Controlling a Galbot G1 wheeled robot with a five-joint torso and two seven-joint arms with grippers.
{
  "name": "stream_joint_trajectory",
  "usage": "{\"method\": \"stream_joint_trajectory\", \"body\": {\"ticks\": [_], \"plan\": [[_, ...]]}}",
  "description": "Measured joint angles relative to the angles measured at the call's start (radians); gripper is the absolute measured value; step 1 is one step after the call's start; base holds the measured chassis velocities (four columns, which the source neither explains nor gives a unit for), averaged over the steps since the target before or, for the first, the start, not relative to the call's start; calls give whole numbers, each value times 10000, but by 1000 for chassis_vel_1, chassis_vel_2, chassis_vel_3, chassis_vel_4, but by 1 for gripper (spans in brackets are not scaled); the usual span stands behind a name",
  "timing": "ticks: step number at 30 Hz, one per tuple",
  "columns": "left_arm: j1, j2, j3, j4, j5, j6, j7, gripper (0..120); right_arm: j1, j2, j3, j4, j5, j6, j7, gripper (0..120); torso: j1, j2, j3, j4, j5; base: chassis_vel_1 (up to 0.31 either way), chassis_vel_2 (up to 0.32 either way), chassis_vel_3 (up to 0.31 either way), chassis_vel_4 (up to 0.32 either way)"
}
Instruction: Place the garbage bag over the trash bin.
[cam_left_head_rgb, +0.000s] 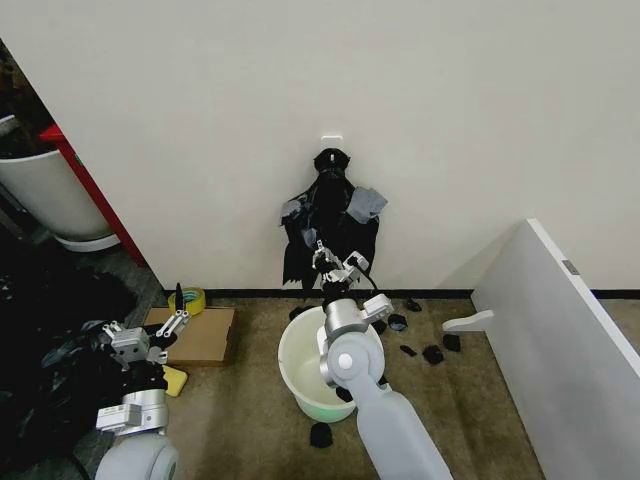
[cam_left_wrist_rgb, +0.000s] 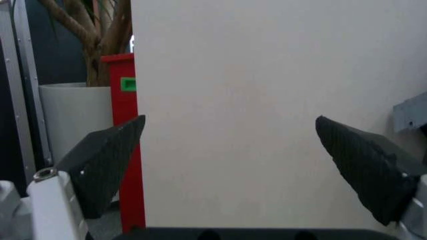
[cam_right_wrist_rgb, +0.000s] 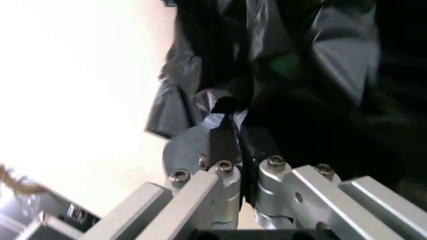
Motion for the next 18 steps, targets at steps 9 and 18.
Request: {"method": "stream_joint_trajectory", "body": {"ticks": [9,18], "plan": [[-28,7,37,35,13,-8,0,100,-249,-2,21,-32,-280,197,-669,0,0,0,0,1,0,0,0,0,0],[-40,28,29,15,3,-21,-42,100,-1095,-735,8,174,-1426,565,-2269,0,0,0,-1,2,3,0,0,0,0]]}}
